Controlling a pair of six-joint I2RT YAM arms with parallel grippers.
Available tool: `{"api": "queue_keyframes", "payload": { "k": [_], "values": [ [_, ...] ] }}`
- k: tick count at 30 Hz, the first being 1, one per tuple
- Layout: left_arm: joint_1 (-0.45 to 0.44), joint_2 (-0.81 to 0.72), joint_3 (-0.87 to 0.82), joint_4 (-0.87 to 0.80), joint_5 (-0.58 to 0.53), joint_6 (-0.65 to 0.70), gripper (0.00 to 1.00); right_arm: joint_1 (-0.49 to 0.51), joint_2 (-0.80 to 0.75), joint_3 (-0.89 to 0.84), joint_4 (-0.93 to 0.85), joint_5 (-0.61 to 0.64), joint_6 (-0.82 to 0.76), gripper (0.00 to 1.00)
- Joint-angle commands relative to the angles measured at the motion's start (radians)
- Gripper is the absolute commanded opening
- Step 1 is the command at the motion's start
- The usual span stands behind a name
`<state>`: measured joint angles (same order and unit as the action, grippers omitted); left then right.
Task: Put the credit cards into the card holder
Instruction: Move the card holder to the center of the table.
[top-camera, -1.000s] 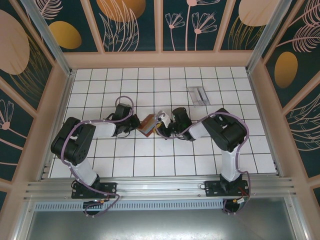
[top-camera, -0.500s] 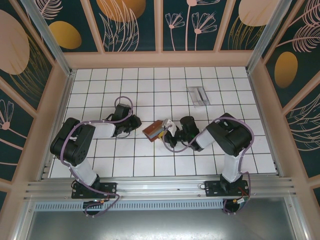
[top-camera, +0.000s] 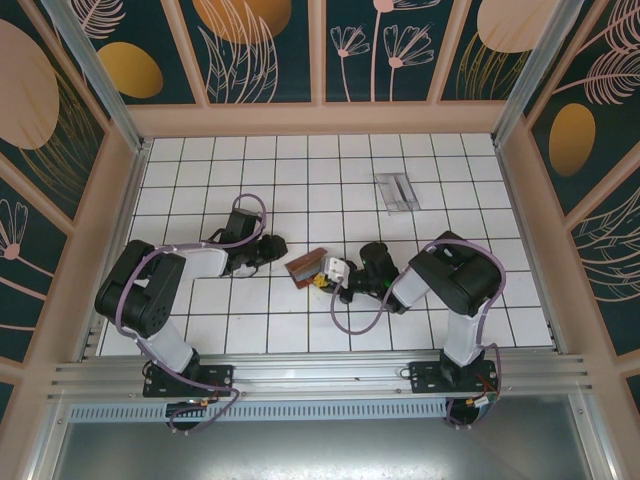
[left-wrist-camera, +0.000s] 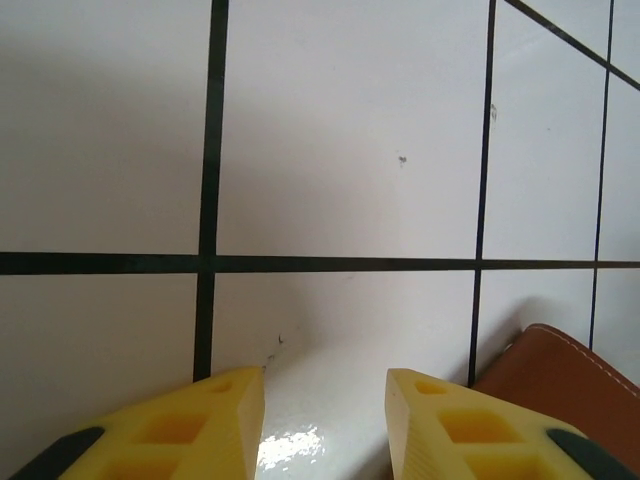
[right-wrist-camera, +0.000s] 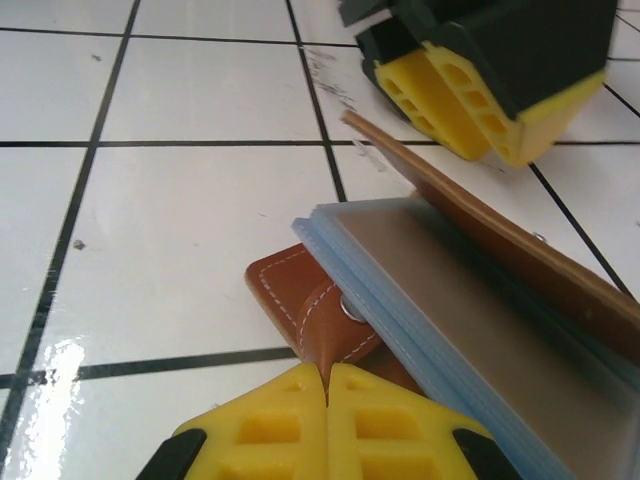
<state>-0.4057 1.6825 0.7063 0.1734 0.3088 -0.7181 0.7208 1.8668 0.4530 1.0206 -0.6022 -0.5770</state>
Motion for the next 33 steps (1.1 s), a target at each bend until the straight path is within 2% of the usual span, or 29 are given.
{"api": "queue_keyframes", "payload": {
  "k": [1,7,11,16,21,23,28,30,32,33],
  "values": [
    [-0.004,0.010,0.007,-0.112,0.063,0.050,0.40,0.039,-0.047,-0.021,0.103,0.030,-0.044,0.00],
    [-0.013,0.070,0.030,-0.078,0.119,0.060,0.40,0.120,-0.046,-0.063,0.225,0.214,-0.057,0.00],
    [-0.016,0.083,0.039,-0.085,0.121,0.082,0.41,0.222,-0.049,-0.060,0.189,0.324,-0.243,0.00],
    [-0.023,0.106,0.062,-0.085,0.133,0.088,0.41,0.237,-0.022,-0.061,0.277,0.405,-0.277,0.00],
    [-0.041,0.103,0.052,-0.066,0.134,0.083,0.40,0.241,0.037,-0.079,0.477,0.564,-0.197,0.00],
    [-0.048,0.102,0.043,-0.053,0.136,0.088,0.40,0.241,0.055,-0.074,0.500,0.613,-0.136,0.03],
    [-0.061,0.092,0.027,-0.022,0.148,0.100,0.39,0.243,0.050,-0.103,0.471,0.639,-0.053,0.19],
    [-0.061,0.081,0.027,-0.029,0.138,0.112,0.39,0.243,0.013,-0.136,0.461,0.622,-0.022,0.24],
    [-0.061,0.059,0.023,-0.039,0.109,0.118,0.39,0.243,-0.043,-0.156,0.387,0.561,0.003,0.31],
    [-0.061,0.051,0.022,-0.041,0.094,0.121,0.38,0.243,-0.075,-0.158,0.331,0.523,0.007,0.32]
  ]
}}
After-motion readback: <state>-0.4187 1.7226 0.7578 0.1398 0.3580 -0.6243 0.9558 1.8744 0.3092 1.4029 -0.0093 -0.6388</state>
